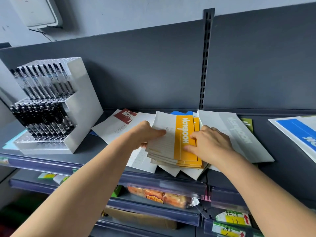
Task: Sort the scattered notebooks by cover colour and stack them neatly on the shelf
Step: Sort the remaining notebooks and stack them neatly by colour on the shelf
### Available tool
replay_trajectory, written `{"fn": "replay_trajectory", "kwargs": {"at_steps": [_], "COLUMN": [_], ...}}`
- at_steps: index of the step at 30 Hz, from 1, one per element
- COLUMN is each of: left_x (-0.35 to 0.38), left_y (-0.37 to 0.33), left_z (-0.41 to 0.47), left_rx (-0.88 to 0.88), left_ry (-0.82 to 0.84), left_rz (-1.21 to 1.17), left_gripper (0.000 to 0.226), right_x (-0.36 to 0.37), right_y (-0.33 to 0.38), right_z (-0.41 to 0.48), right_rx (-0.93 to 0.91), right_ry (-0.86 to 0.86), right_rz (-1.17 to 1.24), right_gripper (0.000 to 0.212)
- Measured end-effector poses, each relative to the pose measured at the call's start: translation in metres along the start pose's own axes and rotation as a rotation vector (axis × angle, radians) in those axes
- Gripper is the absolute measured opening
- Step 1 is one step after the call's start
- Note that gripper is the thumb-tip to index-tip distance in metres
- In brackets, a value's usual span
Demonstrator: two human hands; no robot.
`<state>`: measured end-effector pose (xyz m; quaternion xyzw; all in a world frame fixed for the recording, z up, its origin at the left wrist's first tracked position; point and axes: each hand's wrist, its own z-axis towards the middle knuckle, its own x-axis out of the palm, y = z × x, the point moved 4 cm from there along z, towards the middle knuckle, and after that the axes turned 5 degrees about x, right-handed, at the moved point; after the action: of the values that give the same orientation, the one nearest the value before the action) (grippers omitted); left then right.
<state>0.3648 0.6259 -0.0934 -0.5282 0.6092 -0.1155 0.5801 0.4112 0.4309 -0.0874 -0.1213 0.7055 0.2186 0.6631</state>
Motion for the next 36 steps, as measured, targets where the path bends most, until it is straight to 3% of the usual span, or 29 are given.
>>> {"fn": "replay_trajectory", "kwargs": {"at_steps": [2,7,14,17,20,24,29,33,36], "left_x": [0.001,0.005,-0.043,-0.040,-0.012,0.034,0.051,0.049,0.036], "left_y": [-0.007,-0.022,-0.047,-0.059,-0.067,-0.050,-0.031,-0.034,-0.033], "left_z": [-0.005,-0.016,-0.021,-0.026,-0.023,0.000,0.010,0.009,0.011], "left_rx": [-0.005,0.036,0.223,0.292,0.239,0.156,0.109,0.095,0.068], "left_ry": [0.055,0.088,-0.253,-0.272,-0.208,-0.152,-0.249,-0.250,-0.270], "left_rz": [-0.151,-0.174,-0.286,-0.454,-0.563,-0.328,-0.070,-0.074,-0.174], "left_gripper": [0.040,0.025,0.015,0.012,0.007,0.022,0.030,0.021,0.022], "right_x": [-0.001,-0.004,-0.002,0.000,0.006,0.009,0.001,-0.007,-0.003], "right_y": [-0.001,-0.005,-0.040,-0.067,-0.091,-0.114,-0.133,-0.118,-0.100], "right_z": [0.000,0.000,0.000,0.005,0.010,0.008,0.010,0.011,0.012], "right_rx": [-0.005,-0.011,0.026,0.147,0.264,0.378,0.468,0.395,0.285], "right_ry": [0.010,0.008,-0.180,-0.232,-0.126,-0.063,-0.044,-0.114,-0.066], "right_rz": [0.015,0.092,0.483,0.342,0.158,0.139,0.283,0.445,0.423], "right_gripper": [0.051,0.047,0.033,0.040,0.045,0.053,0.051,0.043,0.026]}}
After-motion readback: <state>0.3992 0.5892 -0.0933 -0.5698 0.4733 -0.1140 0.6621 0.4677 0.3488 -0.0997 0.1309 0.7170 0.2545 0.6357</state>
